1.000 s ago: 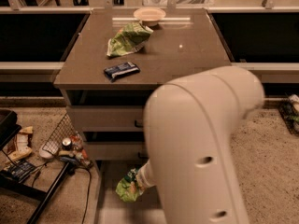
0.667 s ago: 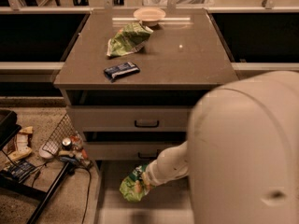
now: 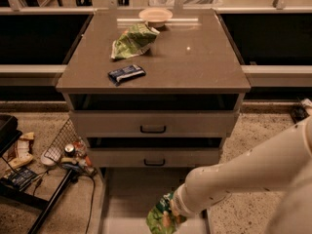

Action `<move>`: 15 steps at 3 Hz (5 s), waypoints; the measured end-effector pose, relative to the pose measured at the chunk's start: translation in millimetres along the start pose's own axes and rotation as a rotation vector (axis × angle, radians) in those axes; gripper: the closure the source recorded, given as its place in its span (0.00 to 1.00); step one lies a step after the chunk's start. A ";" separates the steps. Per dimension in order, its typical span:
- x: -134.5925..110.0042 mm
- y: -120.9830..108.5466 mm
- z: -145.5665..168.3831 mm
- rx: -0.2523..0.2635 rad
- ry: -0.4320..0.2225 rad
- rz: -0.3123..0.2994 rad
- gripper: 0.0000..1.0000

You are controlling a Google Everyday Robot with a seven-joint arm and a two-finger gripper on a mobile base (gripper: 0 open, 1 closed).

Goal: Pick green rice chip bag from bottom drawer and place on counter

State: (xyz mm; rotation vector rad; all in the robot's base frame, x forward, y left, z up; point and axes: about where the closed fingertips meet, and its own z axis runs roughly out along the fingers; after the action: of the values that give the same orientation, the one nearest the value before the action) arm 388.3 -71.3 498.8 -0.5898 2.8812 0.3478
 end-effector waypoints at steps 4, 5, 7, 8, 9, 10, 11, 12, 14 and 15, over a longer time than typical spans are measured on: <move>-10.1 -80.5 -211.3 0.222 -0.417 0.287 1.00; -9.7 -80.3 -210.0 0.221 -0.413 0.288 1.00; -74.4 -51.7 -322.5 0.390 -0.526 0.160 1.00; -116.6 -31.2 -393.8 0.510 -0.570 0.078 1.00; -163.2 -21.6 -456.6 0.575 -0.636 0.038 1.00; -221.7 -6.6 -517.8 0.583 -0.755 0.001 1.00; -273.3 -4.9 -566.2 0.548 -0.881 -0.002 1.00; -309.3 -34.2 -573.1 0.502 -0.939 0.037 1.00; -316.8 -147.6 -516.1 0.442 -0.924 0.202 1.00; -307.2 -193.9 -454.5 0.371 -0.904 0.246 1.00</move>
Offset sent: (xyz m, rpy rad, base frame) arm 0.0590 -0.1006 0.3575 0.2233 -0.7435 -0.4163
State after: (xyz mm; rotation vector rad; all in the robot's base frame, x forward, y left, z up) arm 686.9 -252.2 964.3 0.0171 2.0471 0.0637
